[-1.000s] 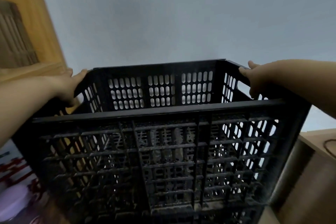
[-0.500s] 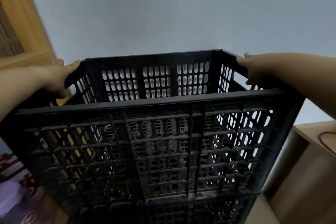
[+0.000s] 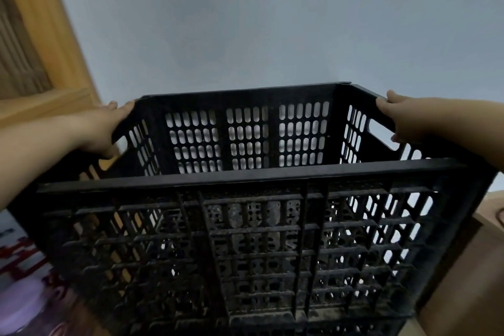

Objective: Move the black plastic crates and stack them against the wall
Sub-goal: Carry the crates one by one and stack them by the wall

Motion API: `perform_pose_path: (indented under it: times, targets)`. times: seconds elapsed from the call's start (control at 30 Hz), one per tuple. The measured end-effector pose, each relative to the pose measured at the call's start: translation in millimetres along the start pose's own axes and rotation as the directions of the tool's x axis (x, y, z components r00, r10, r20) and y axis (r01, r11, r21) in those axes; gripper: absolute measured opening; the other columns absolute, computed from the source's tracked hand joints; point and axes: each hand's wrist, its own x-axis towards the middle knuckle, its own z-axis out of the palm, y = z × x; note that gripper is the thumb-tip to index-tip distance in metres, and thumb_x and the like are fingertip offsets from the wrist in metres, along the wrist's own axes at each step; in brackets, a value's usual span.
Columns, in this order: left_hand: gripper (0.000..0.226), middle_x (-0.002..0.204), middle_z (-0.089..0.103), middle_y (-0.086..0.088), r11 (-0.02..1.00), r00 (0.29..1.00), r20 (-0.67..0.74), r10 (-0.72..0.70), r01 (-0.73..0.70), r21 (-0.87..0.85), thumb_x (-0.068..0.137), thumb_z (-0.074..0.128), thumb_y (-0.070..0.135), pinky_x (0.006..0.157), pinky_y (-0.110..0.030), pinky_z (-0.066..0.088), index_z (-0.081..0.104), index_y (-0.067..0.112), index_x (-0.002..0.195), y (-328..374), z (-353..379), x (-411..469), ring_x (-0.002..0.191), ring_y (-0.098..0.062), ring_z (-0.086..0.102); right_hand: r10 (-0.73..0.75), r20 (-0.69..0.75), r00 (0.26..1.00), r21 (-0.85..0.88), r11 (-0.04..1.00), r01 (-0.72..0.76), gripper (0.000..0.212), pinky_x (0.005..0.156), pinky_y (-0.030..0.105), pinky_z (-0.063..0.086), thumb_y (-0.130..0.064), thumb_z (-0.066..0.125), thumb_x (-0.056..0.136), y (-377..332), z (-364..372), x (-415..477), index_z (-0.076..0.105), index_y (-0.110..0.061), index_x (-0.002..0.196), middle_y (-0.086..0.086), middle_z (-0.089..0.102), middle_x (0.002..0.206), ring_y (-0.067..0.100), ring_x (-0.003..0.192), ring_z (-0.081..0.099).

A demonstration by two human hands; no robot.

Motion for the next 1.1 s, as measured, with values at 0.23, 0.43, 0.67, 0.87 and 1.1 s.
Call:
perform_pose_path:
  times: [0.23, 0.43, 0.67, 0.87, 1.1]
  targets:
    - [0.120, 0.156, 0.008, -0.017, 1.000, 1.000, 0.005, -0.002, 0.002, -0.010, 0.063, 0.072, 0.002, 0.117, -0.041, 0.018, -0.011, 0.018, 0.148, -1.1, 1.3, 2.7, 0.144, -0.031, 0.007, 0.002, -0.007, 1.000, 0.025, 1.000, -0.002, 0.076, 0.106, 0.037, 0.033, -0.003, 0.045, 0.091, -2.8, -0.2, 0.6, -0.003, -0.011, 0.149, 0.009, -0.008, 0.158, 0.032, 0.139, 0.028]
    - [0.108, 0.158, -0.009, -0.012, 0.985, 0.997, 0.061, -0.042, 0.032, 0.167, 0.078, 0.066, 0.013, 0.115, -0.046, 0.007, -0.019, 0.014, 0.145, 9.4, -4.1, -3.3, 0.145, -0.027, -0.005, -0.024, 0.010, 1.000, -0.067, 0.997, 0.025, 0.075, 0.114, 0.036, 0.024, -0.010, 0.045, 0.092, -5.3, -0.2, -1.1, -0.005, -0.008, 0.148, 0.010, -0.004, 0.157, 0.029, 0.144, 0.013]
    - [0.109, 0.155, -0.023, -0.009, 0.972, 0.995, 0.068, -0.072, 0.055, 0.227, 0.078, 0.063, 0.015, 0.115, -0.048, 0.000, -0.025, 0.017, 0.143, 11.5, -5.4, -7.7, 0.144, -0.026, -0.015, -0.053, 0.047, 0.997, -0.141, 0.988, 0.059, 0.072, 0.118, 0.045, 0.011, -0.011, 0.036, 0.094, -7.4, -4.0, 0.9, -0.010, -0.011, 0.148, 0.008, -0.023, 0.156, 0.027, 0.146, -0.011]
    - [0.110, 0.155, -0.024, -0.008, 0.978, 0.993, 0.085, -0.084, 0.065, 0.199, 0.077, 0.064, 0.014, 0.115, -0.048, 0.000, -0.024, 0.020, 0.143, 9.7, -5.7, -7.1, 0.144, -0.026, -0.015, -0.038, 0.063, 0.997, -0.096, 0.994, 0.044, 0.070, 0.118, 0.046, 0.013, -0.003, 0.025, 0.090, -10.5, -8.1, -0.7, -0.012, -0.012, 0.148, 0.007, -0.024, 0.156, 0.028, 0.146, -0.010]
    - [0.113, 0.152, -0.029, -0.013, 0.974, 0.990, 0.077, -0.117, 0.099, 0.205, 0.078, 0.066, 0.029, 0.116, -0.047, -0.002, -0.027, 0.024, 0.142, 18.4, -16.9, -21.7, 0.142, -0.029, -0.022, -0.020, 0.053, 0.998, -0.002, 1.000, 0.020, 0.068, 0.116, 0.052, 0.005, -0.011, 0.030, 0.094, -13.1, -14.7, -17.3, -0.007, -0.017, 0.150, 0.004, -0.022, 0.157, 0.025, 0.146, -0.013]
